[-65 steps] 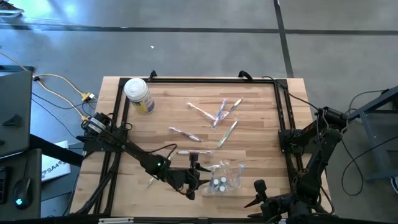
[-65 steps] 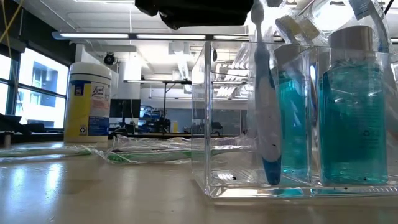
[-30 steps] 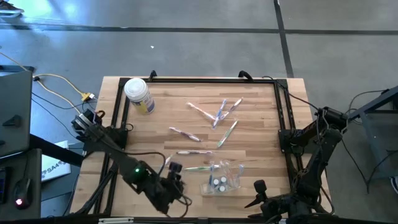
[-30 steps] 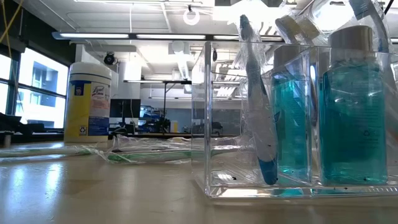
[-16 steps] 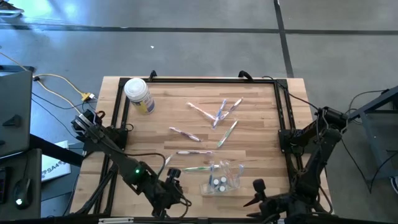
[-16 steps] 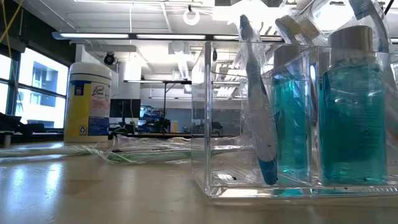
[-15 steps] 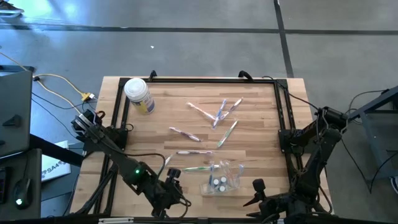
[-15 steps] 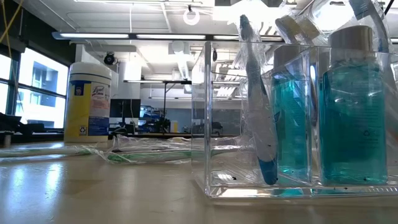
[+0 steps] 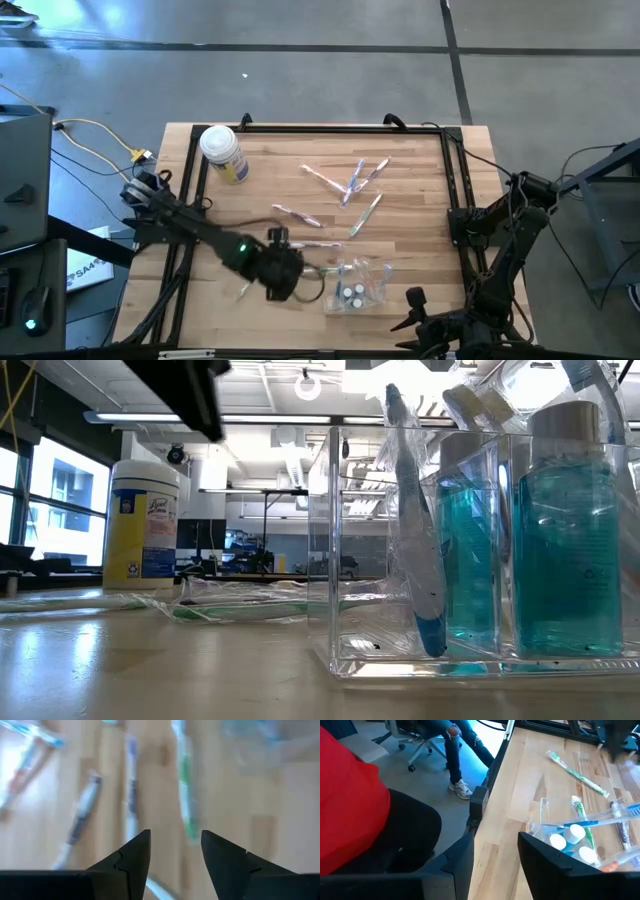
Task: Pick & Place toothbrushing station
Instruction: Put the bottom purple toothbrush into the transparent bin
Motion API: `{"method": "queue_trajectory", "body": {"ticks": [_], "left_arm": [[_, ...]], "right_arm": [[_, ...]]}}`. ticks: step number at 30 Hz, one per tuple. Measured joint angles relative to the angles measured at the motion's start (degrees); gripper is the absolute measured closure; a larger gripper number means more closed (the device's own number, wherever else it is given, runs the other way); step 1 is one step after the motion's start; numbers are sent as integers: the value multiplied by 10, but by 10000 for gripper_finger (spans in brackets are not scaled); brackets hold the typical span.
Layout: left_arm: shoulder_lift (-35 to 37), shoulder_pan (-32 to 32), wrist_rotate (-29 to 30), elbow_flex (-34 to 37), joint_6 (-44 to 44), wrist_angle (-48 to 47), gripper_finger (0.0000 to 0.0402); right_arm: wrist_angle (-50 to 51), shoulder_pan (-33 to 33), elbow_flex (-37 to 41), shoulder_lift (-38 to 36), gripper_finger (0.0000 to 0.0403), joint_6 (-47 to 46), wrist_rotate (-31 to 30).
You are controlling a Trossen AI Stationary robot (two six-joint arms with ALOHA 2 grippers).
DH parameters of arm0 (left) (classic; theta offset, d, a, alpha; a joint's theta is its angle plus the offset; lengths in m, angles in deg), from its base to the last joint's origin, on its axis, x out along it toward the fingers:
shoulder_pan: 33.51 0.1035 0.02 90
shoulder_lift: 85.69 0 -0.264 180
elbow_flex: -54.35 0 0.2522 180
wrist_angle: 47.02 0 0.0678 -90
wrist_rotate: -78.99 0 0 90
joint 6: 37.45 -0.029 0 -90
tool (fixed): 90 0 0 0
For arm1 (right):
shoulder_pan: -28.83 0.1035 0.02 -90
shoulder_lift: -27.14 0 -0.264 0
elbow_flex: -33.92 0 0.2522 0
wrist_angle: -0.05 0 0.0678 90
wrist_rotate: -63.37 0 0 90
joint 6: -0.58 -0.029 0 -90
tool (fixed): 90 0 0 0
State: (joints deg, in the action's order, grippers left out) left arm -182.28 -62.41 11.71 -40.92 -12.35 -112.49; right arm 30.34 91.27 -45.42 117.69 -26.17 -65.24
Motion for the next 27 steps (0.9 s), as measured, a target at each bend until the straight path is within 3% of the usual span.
{"method": "queue_trajectory", "body": {"ticks": [6,9,15,27], "left_arm": [[0,78,-23,8,-43,12,229],[0,107,-30,47,-73,69,229],[0,144,-105,135,-99,173,229],[-6,154,-84,222,-113,318,229]], "right_arm": [[0,0,0,0,256,0,0],[1,0,0,0,256,2,5],[0,0,0,0,256,13,6],[-1,0,0,0,256,14,0]]}}
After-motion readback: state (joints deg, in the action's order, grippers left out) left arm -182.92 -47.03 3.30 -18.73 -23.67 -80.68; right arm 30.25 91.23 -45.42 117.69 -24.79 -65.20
